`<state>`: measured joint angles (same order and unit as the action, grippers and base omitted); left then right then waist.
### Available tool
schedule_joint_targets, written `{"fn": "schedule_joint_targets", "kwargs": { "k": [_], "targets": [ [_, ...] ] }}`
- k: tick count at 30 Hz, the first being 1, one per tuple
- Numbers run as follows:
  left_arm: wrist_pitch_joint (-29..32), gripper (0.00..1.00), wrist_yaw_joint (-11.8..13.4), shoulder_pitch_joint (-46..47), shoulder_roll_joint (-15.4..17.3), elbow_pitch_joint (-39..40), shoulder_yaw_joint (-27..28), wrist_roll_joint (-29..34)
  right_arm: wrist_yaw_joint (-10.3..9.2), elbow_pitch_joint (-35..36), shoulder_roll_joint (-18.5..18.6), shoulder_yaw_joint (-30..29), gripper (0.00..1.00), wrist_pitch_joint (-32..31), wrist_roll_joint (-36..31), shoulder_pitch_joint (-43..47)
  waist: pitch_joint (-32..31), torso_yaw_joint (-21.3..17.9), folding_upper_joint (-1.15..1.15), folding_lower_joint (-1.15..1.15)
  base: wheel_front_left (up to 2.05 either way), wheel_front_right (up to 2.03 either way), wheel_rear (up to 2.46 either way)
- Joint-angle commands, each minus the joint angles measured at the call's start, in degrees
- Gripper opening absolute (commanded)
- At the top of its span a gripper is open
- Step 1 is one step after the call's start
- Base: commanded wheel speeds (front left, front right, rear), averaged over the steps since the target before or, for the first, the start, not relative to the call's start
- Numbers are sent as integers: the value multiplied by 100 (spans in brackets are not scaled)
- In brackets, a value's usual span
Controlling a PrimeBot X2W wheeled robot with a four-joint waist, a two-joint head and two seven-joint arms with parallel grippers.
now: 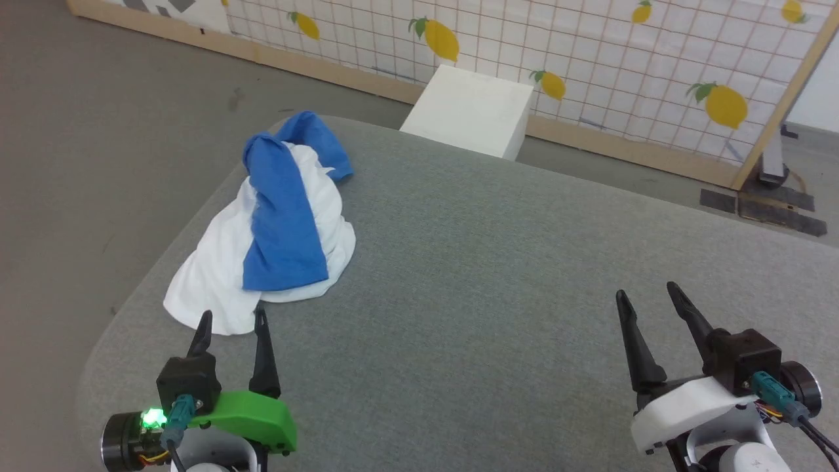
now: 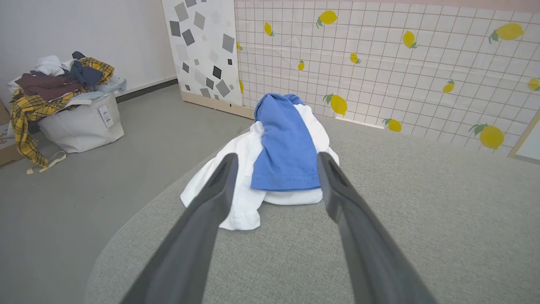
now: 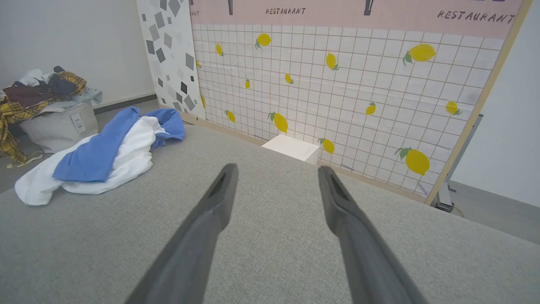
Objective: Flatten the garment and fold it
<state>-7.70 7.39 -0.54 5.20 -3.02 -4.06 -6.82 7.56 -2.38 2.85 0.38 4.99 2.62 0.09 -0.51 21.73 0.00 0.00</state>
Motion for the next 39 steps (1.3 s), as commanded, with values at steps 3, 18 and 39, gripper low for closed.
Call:
{"fn": "schedule_joint_targets", "kwargs": {
  "k": [3, 18, 39],
  "targets": [
    [-82, 100, 86, 20, 40, -28, -39, -132, -4, -24, 2, 7, 100, 68, 55, -51, -18, 142, 0, 0, -2, -2, -2],
    [-258, 100, 255, 38, 126, -104, -138, -325, -5, -55, 2, 34, 100, 170, 100, -78, 11, 569, 0, 0, 0, 0, 0],
    [-383, 100, 449, 319, 237, -228, -301, -671, -7, -4, 2, 66, 100, 239, 121, -216, 317, 837, 0, 0, 0, 0, 0]
  ]
}}
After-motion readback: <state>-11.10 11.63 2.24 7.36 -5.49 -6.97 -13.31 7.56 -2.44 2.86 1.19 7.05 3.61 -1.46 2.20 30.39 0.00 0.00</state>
